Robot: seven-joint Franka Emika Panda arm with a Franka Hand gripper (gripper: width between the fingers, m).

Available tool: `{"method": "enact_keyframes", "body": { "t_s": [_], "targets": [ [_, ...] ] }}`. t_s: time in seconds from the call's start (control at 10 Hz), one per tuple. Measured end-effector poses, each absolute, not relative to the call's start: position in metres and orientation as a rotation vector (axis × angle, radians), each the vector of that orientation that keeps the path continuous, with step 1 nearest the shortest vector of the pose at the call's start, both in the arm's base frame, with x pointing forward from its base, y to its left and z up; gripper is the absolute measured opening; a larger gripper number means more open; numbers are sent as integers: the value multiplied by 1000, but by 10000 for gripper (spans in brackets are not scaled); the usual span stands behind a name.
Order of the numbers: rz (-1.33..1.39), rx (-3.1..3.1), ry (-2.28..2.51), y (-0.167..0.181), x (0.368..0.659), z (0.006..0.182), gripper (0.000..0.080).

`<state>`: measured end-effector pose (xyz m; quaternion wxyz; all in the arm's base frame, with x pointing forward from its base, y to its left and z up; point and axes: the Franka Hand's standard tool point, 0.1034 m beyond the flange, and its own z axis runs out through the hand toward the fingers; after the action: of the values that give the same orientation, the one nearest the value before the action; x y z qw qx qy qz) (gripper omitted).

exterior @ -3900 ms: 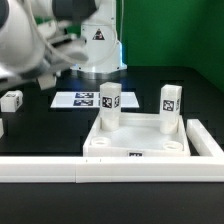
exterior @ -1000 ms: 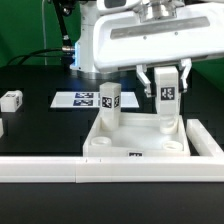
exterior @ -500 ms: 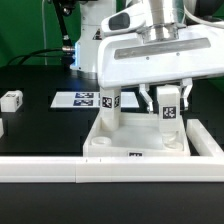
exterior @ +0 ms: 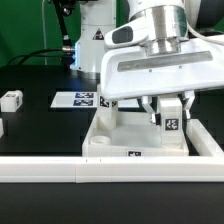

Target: Assemble square table

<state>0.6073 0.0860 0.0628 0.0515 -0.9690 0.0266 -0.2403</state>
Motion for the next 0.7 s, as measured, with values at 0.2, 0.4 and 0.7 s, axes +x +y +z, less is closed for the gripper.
{"method": "enact_keyframes", "body": {
  "t_s": [0.2, 0.4, 0.7],
  "targets": [
    [-776, -2945, 78, 89, 608, 63, 287],
    [-776, -2946, 77, 88, 608, 63, 378],
    [-776, -2946, 76, 88, 608, 63, 638]
  ]
}}
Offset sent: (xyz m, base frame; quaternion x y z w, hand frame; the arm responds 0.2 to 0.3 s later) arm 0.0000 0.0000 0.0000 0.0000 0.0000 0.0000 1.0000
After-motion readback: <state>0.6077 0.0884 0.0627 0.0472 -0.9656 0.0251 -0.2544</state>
